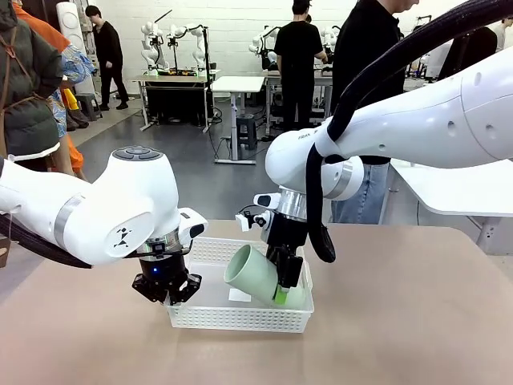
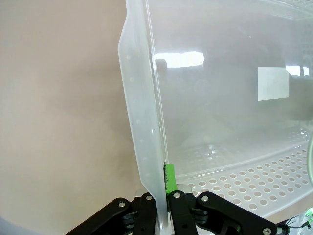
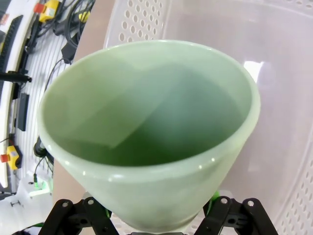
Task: Clean and organize the cups into the basket.
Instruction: Pick up the Organizing basket and move it to the center of the table, then pick up the Reusable plastic cup from the right side of the table and place it inside the Organizing basket.
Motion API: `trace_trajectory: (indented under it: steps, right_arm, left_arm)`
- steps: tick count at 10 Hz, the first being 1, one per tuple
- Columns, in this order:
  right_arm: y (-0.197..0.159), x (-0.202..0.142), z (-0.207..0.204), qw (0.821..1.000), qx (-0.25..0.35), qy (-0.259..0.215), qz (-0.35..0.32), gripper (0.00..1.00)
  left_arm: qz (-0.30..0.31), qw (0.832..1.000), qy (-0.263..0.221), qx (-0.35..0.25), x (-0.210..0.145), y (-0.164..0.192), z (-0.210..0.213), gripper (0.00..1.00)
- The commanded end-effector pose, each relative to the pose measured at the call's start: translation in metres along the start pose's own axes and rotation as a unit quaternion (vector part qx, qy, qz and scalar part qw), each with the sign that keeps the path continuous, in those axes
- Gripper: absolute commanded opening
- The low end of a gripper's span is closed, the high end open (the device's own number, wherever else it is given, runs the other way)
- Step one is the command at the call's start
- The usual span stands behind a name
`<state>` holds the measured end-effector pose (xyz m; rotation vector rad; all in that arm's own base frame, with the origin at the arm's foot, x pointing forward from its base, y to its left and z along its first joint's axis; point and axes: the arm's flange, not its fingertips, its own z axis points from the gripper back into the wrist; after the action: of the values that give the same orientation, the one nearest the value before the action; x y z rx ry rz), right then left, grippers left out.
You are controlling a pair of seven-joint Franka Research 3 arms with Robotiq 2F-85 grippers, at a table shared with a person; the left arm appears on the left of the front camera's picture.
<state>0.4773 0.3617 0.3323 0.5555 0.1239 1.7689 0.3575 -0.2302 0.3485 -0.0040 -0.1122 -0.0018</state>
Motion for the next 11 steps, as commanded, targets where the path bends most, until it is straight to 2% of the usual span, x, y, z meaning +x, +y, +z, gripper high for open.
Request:
trace_trajectory:
  steps: [1, 2, 3, 8, 9, 11]
  right_arm:
    - [-0.005, 0.006, 0.002, 1.000, 0.012, 0.026, -0.006, 0.81]
    - [-0.004, 0.006, 0.002, 0.999, 0.018, 0.028, -0.001, 0.87]
    - [-0.004, 0.007, 0.001, 0.999, 0.021, 0.028, 0.002, 1.00]
    - [0.004, 0.002, 0.008, 1.000, 0.012, 0.015, 0.010, 1.00]
    - [0.017, -0.002, 0.018, 1.000, -0.008, 0.006, 0.019, 1.00]
    - [0.070, -0.031, 0.061, 0.991, -0.102, -0.053, 0.063, 1.00]
  left_arm:
    - [-0.004, 1.000, -0.006, 0.003, -0.002, 0.000, -0.001, 0.00]
    - [-0.004, 1.000, -0.006, 0.003, -0.002, 0.000, -0.001, 0.00]
    - [-0.004, 1.000, -0.006, 0.003, -0.002, 0.000, -0.001, 0.00]
    - [-0.004, 1.000, -0.006, 0.003, -0.002, 0.000, -0.001, 0.00]
    - [-0.004, 1.000, -0.006, 0.003, -0.002, 0.000, -0.001, 0.00]
    - [-0.004, 1.000, -0.006, 0.003, -0.002, 0.000, -0.001, 0.00]
